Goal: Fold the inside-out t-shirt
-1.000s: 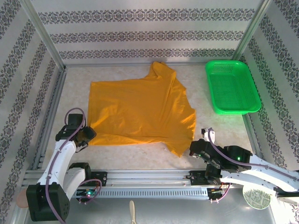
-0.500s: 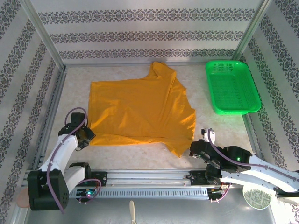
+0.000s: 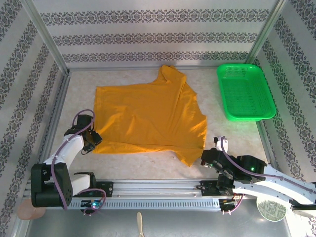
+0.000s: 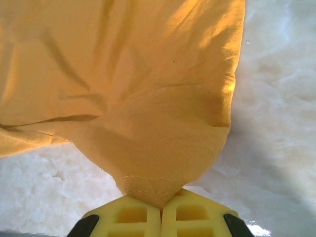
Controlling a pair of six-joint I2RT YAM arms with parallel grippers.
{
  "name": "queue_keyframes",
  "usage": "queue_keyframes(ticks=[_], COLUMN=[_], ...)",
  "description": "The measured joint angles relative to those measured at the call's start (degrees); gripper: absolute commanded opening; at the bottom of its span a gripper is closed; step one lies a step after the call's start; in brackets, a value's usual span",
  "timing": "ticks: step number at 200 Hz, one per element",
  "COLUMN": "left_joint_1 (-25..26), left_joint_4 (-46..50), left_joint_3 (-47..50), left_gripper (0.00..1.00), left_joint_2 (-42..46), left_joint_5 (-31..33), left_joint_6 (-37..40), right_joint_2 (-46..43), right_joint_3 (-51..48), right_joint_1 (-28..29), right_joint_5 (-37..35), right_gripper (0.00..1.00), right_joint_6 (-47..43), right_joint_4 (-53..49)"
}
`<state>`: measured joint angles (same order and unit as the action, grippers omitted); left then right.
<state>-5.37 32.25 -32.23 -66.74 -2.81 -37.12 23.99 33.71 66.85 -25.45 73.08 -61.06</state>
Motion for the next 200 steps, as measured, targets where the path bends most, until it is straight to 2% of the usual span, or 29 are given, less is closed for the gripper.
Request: queue_keyframes(ticks=[29,78,144,200], left_joint_1=[0.00,0.00,0.00,0.00], left_joint_4=[0.00,0.72,5.73,6.99], left_joint_3=[0.00,-0.04,-3.17,-3.17], left_gripper=[0.00,0.00,0.00,0.00], left_joint_2=[1.25,4.46,21.77,24.13], left_joint_5=[-0.13,-0.22,-0.61,-1.22], left_joint_6=[0.48,0.44,-2.80,-5.25], right_joint_2=[-0.13,-0.28,0.42,2.71], right_joint_3=[-0.26,-0.26,4.26,6.95], right_joint_1=[0.00,0.00,-1.29,-2.51], right_joint_5=[0.02,0.02,-0.33,-0.66], right_gripper=[0.00,0.00,0.00,0.00], right_joint_6=[0.00,-0.02,-2.36,-5.11], right_joint_4=[-0.02,0.00,0.00,0.02])
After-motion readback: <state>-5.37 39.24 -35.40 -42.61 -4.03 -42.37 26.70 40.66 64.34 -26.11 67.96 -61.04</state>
